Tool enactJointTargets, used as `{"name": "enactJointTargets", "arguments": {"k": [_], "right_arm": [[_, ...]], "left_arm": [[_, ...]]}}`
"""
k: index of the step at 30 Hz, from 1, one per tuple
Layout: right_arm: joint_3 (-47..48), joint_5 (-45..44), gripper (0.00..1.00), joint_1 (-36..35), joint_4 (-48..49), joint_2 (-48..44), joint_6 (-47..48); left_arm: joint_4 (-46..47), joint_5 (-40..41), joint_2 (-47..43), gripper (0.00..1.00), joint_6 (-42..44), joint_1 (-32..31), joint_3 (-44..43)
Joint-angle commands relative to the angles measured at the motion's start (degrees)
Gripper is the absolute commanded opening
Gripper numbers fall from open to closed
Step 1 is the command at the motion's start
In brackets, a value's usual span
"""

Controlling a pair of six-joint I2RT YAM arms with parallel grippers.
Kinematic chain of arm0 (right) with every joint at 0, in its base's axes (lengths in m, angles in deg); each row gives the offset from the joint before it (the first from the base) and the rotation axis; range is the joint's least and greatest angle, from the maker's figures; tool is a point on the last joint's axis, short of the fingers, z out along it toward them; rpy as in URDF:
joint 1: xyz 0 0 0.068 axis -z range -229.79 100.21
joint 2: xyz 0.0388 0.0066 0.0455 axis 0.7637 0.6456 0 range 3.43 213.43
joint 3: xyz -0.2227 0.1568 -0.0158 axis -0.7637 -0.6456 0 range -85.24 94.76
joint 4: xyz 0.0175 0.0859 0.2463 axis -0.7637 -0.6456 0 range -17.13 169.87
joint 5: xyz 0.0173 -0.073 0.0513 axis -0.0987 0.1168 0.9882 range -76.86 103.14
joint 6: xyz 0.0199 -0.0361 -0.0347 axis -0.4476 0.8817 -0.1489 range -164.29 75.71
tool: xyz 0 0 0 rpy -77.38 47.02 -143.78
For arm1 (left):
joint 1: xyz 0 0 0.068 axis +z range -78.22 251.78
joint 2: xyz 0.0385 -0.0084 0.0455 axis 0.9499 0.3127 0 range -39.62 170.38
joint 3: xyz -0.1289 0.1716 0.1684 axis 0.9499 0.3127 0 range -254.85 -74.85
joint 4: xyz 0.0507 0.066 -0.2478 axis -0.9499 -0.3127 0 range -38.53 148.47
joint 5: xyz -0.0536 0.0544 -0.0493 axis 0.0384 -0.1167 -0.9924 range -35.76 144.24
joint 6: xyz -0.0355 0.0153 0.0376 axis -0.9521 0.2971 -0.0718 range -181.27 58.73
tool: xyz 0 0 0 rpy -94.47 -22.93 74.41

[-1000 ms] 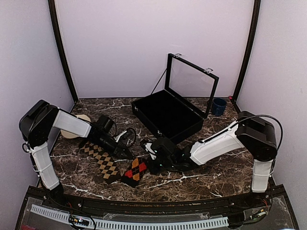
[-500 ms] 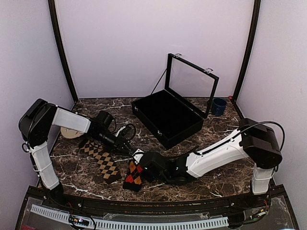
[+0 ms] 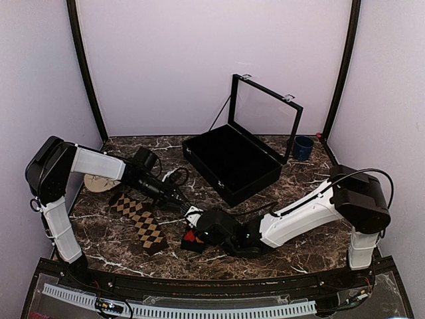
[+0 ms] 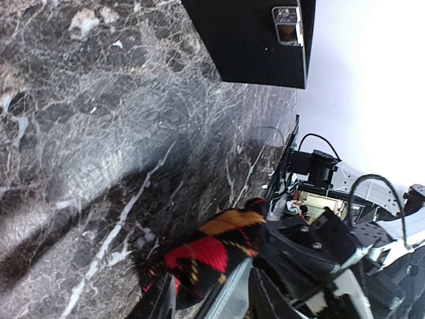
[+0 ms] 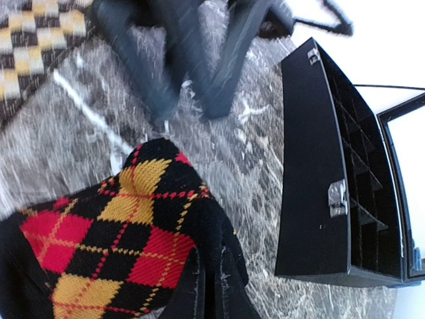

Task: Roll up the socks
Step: Pick up the sock from the center of the board, then roll the sock at the center of the board.

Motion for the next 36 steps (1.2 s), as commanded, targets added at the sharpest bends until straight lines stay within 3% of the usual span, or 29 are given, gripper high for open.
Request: {"name": "enactJointTargets", "arguments": {"k": [1,13,28,36], "right_arm": [[-2.81,-1.92,0.0,-1.02,4.61,-1.85,3.44],[-6.36,-3.1,0.0,-3.6,9.77,-0.51,7.59],[-7.31,-4.04,0.0,-5.51,7.99,1.43,4.97],[-8.18,-3.87,0.0,-5.91,6.87,1.84,2.71]], "left_arm": [[1.6,-2.23,-2.56,0.41,-5.35,0.06,-1.76],[4.39,-4.89,-2.3,0.39,-10.86,-0.07,0.61],[6.75,-5.09,-4.22,0.21,-15.2,-4.04,1.8],[6.95,-3.69,-4.63,0.16,-15.75,-6.69,3.03]]}}
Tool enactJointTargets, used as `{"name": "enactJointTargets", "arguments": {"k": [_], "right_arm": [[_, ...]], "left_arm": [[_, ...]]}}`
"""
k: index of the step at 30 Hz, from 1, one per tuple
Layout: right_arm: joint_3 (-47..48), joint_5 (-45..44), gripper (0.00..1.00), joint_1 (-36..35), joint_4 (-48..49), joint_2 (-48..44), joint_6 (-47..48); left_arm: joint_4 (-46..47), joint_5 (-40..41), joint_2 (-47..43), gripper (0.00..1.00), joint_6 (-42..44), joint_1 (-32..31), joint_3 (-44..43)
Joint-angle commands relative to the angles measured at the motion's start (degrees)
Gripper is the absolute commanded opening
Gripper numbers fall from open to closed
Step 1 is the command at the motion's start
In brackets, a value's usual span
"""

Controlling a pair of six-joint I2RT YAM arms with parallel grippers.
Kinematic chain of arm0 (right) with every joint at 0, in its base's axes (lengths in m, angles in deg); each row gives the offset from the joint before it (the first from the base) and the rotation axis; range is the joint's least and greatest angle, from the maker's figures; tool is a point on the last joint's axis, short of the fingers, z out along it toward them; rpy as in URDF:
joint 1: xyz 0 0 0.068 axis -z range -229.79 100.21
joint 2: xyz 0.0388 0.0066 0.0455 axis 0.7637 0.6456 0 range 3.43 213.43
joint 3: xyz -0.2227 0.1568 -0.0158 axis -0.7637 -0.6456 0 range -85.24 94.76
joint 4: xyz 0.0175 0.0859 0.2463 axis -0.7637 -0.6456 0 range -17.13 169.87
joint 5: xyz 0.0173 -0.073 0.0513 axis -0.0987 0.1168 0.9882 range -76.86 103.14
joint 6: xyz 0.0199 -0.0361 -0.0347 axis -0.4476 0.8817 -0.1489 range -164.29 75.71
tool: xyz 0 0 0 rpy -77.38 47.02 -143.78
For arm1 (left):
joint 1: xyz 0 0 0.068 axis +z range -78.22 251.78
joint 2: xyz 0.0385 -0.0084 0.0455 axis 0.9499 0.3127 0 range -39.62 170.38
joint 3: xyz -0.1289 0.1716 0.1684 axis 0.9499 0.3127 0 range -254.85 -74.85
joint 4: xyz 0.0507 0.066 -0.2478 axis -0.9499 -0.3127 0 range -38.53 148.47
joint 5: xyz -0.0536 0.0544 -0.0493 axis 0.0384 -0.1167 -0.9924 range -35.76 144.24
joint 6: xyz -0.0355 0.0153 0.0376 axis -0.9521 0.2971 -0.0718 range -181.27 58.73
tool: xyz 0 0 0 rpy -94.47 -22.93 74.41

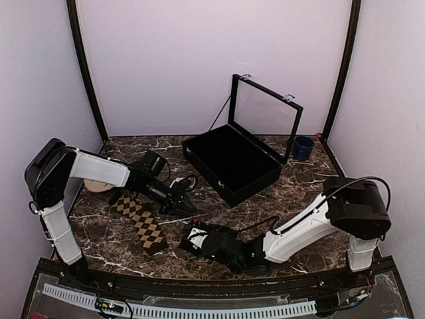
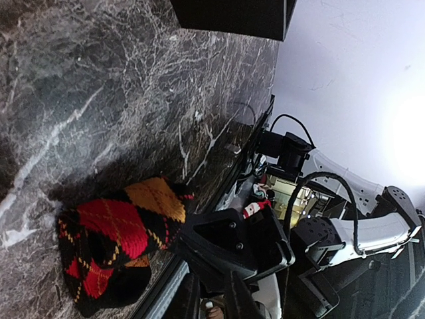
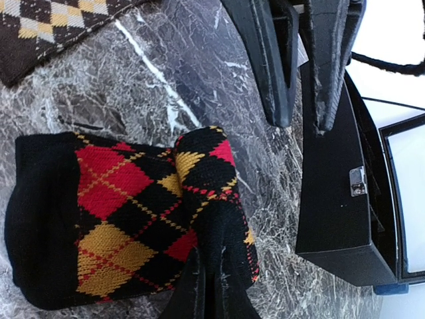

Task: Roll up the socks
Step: Roll the sock at the center of the board.

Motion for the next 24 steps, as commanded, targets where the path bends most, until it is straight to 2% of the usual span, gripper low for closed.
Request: {"name": "enactJointTargets", "arguments": {"k": [1,24], "right_arm": [[-1.04,-0.96,0.0,-0.71,-0.07,0.99,-2.42],[-1.74,1.56,0.0,-0.73,0.38,1.18,-4.95]], "left_arm": [[0.86,0.86,-2.68,0.16,-0.45,-1.02,1.17],[-5.28,10.72,-0.09,0.12,2.76,-3.01,0.49]]}}
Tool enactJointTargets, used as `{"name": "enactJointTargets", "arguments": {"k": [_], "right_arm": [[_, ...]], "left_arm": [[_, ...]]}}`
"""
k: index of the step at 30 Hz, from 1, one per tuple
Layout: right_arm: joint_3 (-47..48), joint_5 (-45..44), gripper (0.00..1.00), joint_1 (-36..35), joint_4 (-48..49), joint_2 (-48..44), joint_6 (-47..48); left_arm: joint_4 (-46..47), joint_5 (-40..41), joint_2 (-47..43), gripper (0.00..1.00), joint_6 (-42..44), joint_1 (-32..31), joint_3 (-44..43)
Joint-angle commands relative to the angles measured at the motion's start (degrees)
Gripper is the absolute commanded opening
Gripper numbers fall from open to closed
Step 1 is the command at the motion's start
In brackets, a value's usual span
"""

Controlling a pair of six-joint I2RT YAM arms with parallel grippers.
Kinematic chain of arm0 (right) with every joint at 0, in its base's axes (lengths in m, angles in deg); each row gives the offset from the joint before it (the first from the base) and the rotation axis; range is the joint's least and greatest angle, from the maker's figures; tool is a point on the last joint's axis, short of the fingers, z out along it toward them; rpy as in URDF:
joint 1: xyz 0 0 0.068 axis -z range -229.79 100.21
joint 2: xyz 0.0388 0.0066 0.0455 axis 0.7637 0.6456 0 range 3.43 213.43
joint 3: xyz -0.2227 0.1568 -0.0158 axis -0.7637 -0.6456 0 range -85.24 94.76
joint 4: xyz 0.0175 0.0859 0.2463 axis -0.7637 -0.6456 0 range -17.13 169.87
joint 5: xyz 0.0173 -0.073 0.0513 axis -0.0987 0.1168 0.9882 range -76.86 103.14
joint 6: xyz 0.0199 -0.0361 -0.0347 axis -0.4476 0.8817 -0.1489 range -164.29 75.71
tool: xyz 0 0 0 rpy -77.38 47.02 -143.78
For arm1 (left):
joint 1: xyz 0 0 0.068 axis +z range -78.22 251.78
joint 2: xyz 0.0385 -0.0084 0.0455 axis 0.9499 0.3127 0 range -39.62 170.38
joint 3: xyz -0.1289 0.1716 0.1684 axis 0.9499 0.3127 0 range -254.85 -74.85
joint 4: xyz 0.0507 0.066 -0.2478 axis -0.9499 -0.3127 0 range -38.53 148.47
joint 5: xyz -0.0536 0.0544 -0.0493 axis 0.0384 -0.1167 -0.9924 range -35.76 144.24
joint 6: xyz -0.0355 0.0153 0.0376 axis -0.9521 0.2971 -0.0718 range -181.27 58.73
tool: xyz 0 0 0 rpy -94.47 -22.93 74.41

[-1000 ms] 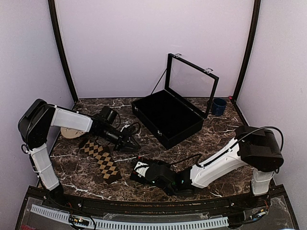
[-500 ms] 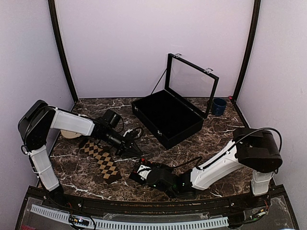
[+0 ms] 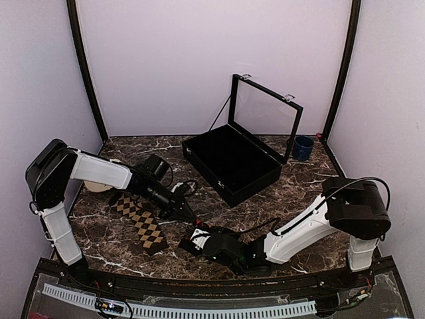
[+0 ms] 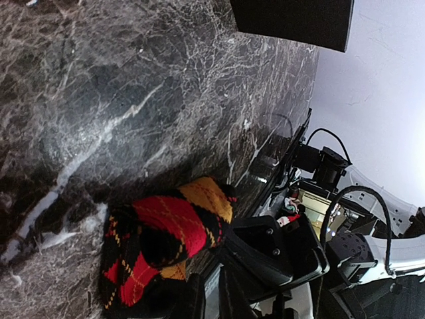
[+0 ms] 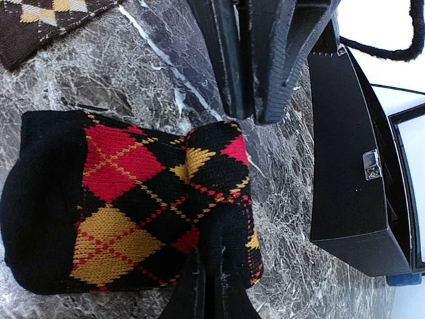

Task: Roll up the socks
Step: Roll the sock at the center of the board.

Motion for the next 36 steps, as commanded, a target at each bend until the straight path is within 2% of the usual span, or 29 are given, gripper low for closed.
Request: {"name": "enactJointTargets", "arguments": {"k": [1,17,22,36], "right_arm": [[-0.38,0.89,0.0,-0.58,1.04,0.94,-1.03],[-0.2,2.59,0.0,-0.62,0.49,1.06,-2.09],[-0.21,2.81,0.0,-0.59,0.03,1.09,-2.37],[0.18,3.39,0.0,-0.5,-1.56,1.47,-4.8]], "left_arm": [[-2.1,2.65,0.03,0.12,1.18,-0.33,-0.11],[-2.67,4.06,2.8,0.12,0.9,-0.33,-2.79],[-2.95,4.53,4.28,0.13,1.14,-2.55,-3.79],[-8.91,9.33,7.02,0.12,4.16,-4.73,-5.82]]}}
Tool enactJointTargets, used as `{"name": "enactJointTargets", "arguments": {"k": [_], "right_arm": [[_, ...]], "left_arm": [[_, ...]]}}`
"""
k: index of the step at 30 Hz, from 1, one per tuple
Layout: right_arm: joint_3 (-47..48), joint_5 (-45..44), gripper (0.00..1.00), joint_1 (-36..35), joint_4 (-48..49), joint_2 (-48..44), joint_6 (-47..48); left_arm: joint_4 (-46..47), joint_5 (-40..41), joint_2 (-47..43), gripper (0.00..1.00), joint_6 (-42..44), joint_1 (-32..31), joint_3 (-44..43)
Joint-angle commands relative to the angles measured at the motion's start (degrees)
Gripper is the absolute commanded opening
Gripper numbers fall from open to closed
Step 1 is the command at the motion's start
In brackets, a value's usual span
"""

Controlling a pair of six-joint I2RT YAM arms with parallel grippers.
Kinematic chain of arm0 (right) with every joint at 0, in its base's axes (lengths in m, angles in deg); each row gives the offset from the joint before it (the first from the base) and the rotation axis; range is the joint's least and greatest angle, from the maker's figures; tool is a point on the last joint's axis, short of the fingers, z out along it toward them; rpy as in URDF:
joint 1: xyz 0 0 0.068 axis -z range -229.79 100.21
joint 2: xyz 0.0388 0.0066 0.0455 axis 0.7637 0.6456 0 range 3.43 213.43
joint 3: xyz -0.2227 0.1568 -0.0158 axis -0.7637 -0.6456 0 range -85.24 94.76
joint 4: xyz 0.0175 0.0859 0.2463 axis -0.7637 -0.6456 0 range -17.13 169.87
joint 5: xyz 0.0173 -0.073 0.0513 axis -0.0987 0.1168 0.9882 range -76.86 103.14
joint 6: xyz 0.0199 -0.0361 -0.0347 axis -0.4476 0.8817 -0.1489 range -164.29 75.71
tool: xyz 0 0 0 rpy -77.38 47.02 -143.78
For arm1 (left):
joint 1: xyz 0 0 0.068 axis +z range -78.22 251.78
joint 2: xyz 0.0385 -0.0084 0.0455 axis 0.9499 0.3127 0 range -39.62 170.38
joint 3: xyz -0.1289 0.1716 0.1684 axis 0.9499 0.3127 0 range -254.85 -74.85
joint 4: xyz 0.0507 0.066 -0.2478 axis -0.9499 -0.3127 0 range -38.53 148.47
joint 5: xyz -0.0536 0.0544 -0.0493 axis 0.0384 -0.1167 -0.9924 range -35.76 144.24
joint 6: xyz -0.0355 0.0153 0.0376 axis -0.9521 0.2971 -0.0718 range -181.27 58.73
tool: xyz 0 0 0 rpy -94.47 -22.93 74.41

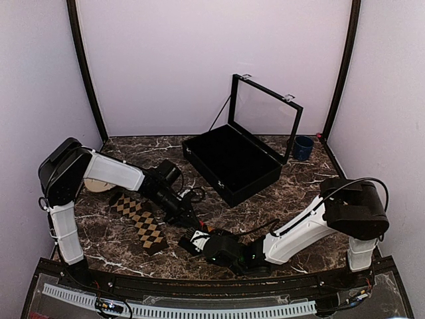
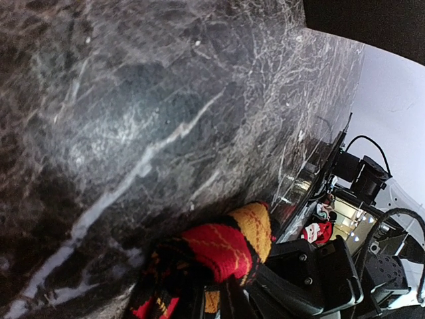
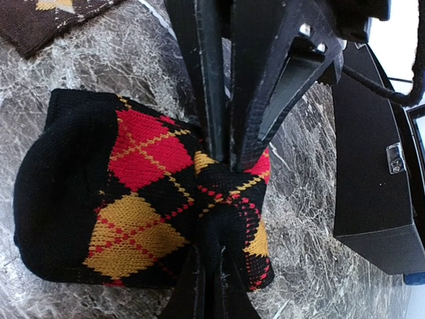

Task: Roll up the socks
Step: Roll the sock at the center of the board.

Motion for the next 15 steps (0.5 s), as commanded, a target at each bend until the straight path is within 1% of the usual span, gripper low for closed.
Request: {"name": "enactJointTargets", "arguments": {"k": [1,2,3,7,8,9,10,13,15], "right_arm": [[0.27,0.49,0.0,-0.45,-0.71,0.77,-2.08],[0.33,0.58,0.0,-0.36,-1.01,0.73,-2.47],[0.49,0.72,0.0,-0.36,-1.42,0.72,-2.96],[0.57,1.08,0.09,-0.14,-3.37,-0.02,-5.24],[0.66,1.17,0.12,-0.09,-3.9,-0.33,-5.9],[0.7,1.38,0.17,-0.07,-4.55,-0.67,-6.56],[0.8,1.39,0.25,-0.1,-5.26,-1.06,-7.17],[0.8,1.7,0.37,-0.02,-6.92,-2.31,-9.13],[0.64,1.7,0.41,0.01,-7.99,-3.37,-10.53]], "left_arm": [[-4.42,3.04,1.12,0.12,2.33,-1.22,-1.18],[-5.13,3.26,1.32,0.12,2.61,-1.4,-1.27],[-5.72,5.35,1.6,0.11,2.86,-1.59,-1.4],[-6.35,7.97,2.05,0.1,2.81,-1.75,-0.64],[-6.54,8.46,2.11,0.1,2.74,-1.71,-0.5],[-6.67,9.3,2.21,0.1,2.8,-1.71,-0.38],[-6.77,9.84,2.28,0.1,2.87,-1.71,-0.38],[-6.71,10.39,2.93,0.1,2.74,-1.71,-0.34],[-6.77,10.67,3.32,0.1,2.86,-1.71,-0.5]]}}
